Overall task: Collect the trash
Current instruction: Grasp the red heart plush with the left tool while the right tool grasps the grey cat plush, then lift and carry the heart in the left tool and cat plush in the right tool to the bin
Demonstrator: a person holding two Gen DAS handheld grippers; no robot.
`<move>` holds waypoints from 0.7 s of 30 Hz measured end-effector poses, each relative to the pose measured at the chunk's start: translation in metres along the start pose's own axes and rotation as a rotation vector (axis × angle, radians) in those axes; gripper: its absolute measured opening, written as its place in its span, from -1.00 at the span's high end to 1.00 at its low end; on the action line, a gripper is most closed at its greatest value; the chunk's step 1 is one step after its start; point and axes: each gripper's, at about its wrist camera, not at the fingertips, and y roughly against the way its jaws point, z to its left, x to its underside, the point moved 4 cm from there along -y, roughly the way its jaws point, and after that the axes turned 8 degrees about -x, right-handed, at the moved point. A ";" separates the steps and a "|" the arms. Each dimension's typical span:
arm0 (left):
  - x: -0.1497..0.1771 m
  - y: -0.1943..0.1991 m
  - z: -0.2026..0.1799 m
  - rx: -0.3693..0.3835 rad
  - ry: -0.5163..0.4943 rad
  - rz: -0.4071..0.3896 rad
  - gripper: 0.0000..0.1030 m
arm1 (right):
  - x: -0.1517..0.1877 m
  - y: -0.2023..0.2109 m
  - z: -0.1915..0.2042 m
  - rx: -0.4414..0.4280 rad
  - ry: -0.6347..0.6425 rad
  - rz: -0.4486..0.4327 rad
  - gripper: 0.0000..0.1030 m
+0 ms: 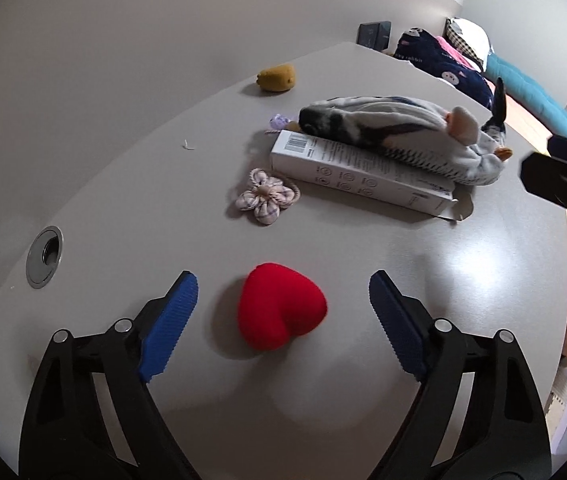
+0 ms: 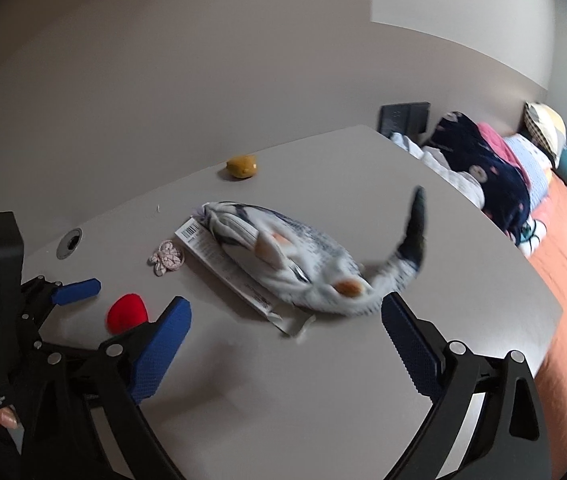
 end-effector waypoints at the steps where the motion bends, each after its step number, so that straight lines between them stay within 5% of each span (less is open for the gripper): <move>1: 0.000 -0.001 0.001 -0.002 -0.002 0.000 -0.59 | -0.002 -0.003 0.001 0.000 0.004 0.002 -0.83; 10: 0.009 -0.007 0.007 -0.001 -0.017 0.026 -0.02 | -0.016 -0.032 0.006 0.014 0.040 0.038 -0.74; 17: 0.011 -0.007 0.008 -0.006 -0.030 0.016 0.07 | -0.018 -0.053 0.002 0.039 0.051 0.094 -0.04; 21: 0.010 -0.008 0.010 0.011 -0.017 0.019 0.08 | -0.018 -0.063 -0.006 0.025 0.036 0.131 0.11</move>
